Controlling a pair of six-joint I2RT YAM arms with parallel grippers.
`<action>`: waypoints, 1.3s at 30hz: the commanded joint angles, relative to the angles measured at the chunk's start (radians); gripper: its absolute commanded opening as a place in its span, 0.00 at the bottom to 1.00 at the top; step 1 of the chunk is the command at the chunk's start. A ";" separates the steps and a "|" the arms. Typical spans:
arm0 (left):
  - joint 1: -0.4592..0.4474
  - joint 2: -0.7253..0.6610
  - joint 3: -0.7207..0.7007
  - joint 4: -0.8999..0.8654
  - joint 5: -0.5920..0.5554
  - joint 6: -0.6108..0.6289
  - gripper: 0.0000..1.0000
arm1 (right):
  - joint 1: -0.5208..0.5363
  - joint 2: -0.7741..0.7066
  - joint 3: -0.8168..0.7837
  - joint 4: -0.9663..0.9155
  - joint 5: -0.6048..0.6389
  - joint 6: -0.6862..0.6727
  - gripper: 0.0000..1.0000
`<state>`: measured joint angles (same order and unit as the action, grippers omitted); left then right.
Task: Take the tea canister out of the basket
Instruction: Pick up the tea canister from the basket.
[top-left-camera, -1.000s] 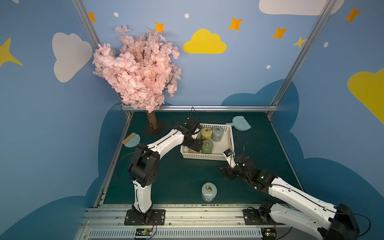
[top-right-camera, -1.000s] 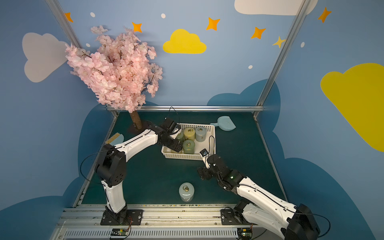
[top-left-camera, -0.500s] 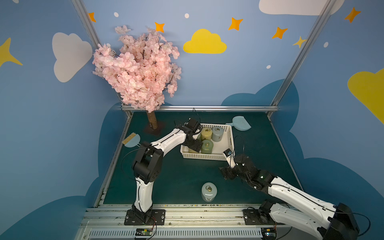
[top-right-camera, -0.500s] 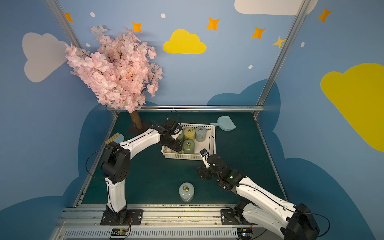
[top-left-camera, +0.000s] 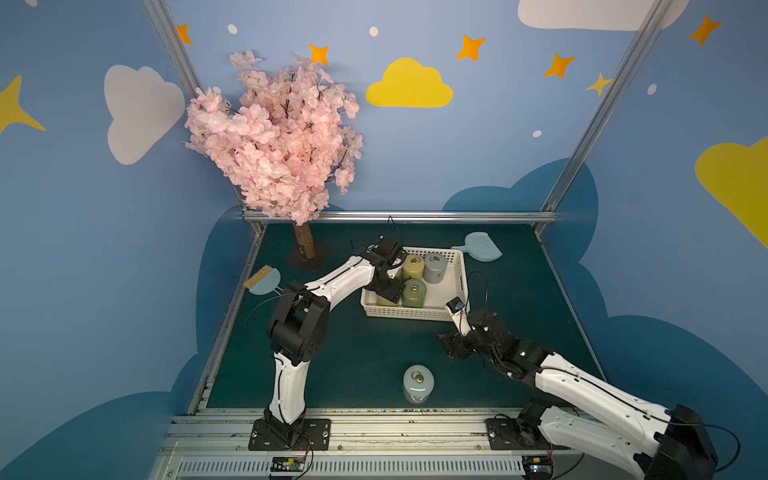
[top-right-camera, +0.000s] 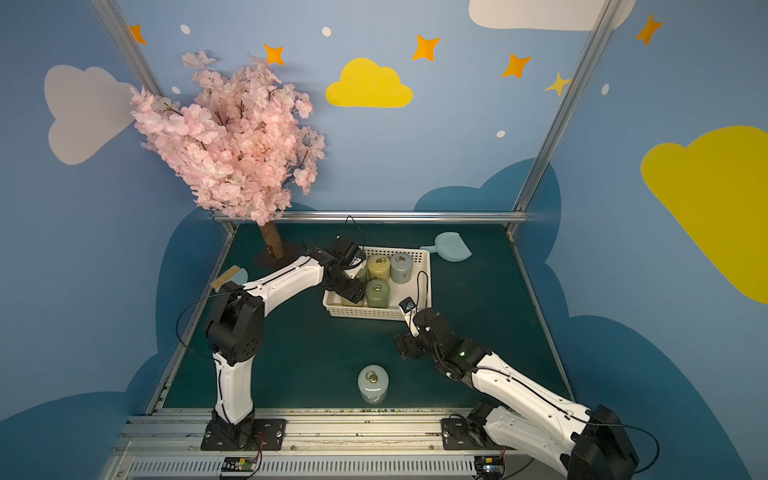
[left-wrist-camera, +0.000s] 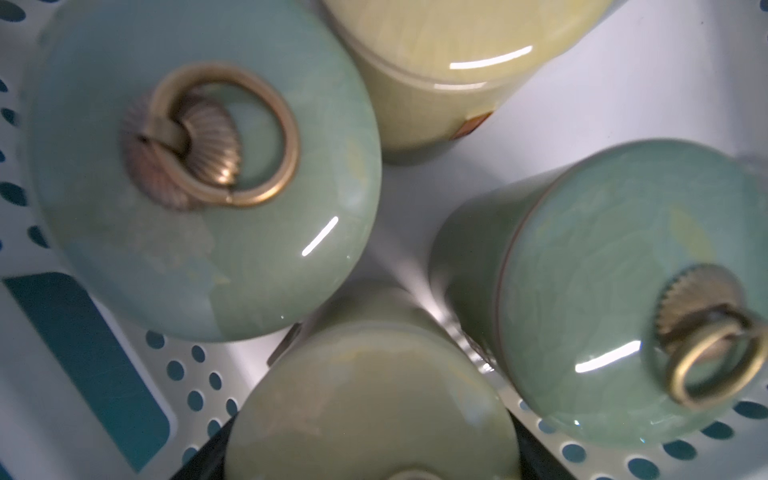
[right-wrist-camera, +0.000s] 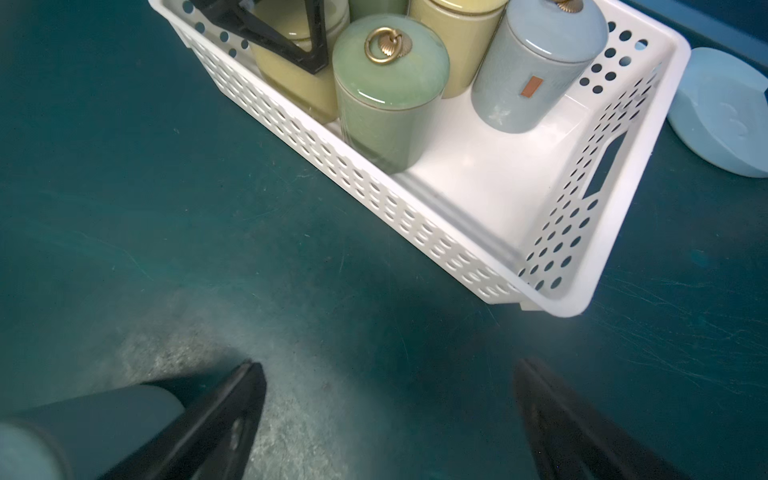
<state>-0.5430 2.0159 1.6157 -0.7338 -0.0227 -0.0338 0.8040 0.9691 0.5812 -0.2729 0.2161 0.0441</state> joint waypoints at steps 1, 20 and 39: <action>0.001 0.008 0.016 -0.021 0.002 0.006 0.74 | -0.005 0.005 -0.002 0.018 -0.008 -0.004 0.98; -0.003 -0.111 0.019 -0.021 -0.043 -0.011 0.61 | -0.007 -0.007 -0.003 0.011 -0.007 -0.002 0.98; -0.040 -0.211 0.062 -0.080 -0.091 -0.011 0.59 | -0.006 -0.015 -0.008 0.013 -0.003 0.002 0.99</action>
<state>-0.5747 1.8866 1.6253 -0.8192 -0.0956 -0.0380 0.8001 0.9661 0.5812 -0.2729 0.2165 0.0448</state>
